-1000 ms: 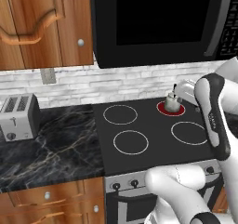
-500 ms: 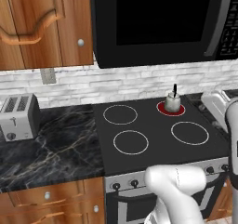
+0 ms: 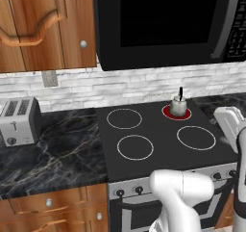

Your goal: Lower the heat of the kettle.

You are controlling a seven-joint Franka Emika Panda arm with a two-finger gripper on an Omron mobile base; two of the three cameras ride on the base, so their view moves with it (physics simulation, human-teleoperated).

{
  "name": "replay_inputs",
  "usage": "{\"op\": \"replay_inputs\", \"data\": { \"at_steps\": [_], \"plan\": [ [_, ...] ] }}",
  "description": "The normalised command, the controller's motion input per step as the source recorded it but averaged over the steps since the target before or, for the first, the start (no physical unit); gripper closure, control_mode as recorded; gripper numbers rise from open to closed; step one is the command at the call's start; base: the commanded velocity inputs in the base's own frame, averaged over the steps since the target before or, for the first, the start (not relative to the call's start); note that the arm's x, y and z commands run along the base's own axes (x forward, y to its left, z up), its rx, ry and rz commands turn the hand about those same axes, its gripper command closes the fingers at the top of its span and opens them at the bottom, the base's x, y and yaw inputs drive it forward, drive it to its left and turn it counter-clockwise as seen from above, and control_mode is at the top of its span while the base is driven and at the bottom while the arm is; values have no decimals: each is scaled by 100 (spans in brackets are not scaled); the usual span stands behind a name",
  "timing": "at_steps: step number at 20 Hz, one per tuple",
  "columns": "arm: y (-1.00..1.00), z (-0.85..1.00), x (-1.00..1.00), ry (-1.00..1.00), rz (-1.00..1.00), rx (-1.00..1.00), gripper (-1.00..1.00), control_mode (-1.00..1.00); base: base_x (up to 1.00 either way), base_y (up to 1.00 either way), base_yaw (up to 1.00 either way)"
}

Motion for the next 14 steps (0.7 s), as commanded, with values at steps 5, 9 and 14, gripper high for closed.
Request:
{"op": "replay_inputs", "data": {
  "at_steps": [5,9,14],
  "plan": [
    [-32,-23,-42,0,0,11,-100,-100,0,0,0],
    [-29,-22,-52,0,0,8,-100,-100,0,0,0],
    [-10,-26,-41,0,0,0,-100,-100,0,0,0]
  ]
}}
